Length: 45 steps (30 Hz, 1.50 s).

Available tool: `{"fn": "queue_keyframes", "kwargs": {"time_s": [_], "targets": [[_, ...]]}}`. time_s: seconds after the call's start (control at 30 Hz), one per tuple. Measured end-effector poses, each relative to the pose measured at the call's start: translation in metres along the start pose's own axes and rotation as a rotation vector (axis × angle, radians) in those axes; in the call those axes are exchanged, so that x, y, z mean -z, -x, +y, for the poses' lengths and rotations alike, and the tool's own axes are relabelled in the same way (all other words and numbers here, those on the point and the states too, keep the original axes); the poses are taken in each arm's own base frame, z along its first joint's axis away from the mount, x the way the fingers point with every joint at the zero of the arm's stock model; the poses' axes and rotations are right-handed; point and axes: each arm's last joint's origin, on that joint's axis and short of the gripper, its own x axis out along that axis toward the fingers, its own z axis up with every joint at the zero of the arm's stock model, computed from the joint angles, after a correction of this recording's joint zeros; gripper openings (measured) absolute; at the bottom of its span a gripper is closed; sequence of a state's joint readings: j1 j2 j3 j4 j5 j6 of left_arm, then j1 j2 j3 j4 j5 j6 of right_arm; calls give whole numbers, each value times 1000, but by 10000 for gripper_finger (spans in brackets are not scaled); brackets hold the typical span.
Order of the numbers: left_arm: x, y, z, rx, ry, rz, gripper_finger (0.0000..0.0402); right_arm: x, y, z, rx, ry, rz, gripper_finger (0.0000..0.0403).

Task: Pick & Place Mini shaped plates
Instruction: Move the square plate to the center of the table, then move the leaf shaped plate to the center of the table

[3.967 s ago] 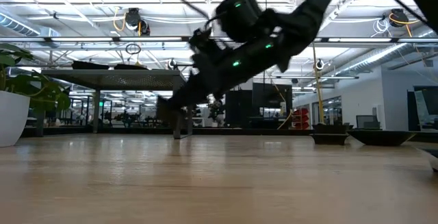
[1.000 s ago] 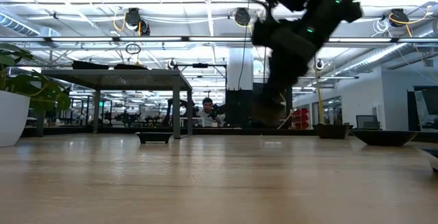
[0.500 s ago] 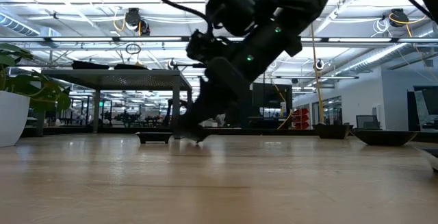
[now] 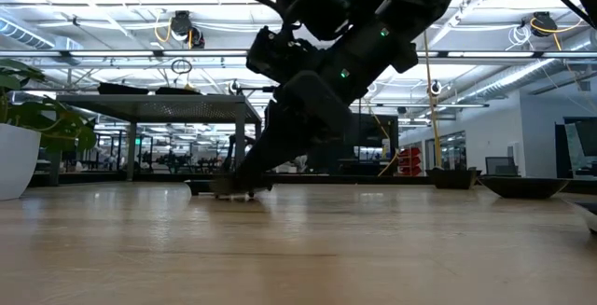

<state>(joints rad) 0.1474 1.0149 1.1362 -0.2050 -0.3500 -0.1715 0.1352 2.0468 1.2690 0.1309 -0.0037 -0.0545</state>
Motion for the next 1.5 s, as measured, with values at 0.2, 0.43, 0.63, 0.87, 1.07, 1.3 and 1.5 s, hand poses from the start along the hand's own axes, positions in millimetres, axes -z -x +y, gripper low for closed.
{"fn": "queue_keyframes", "kwargs": {"time_s": [0.2,0.43,0.63,0.87,1.07,1.3,1.5], "targets": [[1,1,-4,19,20,2,209,-15,22,-5,9,-66,-24,142],[2,4,-12,58,37,10,209,-25,97,-10,105,-127,173,156],[4,8,-20,100,33,18,209,4,159,-9,272,-432,512,147],[4,10,-25,125,32,22,209,60,179,-7,466,-733,624,159],[4,10,-25,128,32,21,209,113,175,-3,580,-841,738,175],[4,10,-25,107,33,16,209,138,170,-1,580,-840,745,173],[4,10,-24,102,42,16,209,138,170,-1,568,-807,748,143]]}}
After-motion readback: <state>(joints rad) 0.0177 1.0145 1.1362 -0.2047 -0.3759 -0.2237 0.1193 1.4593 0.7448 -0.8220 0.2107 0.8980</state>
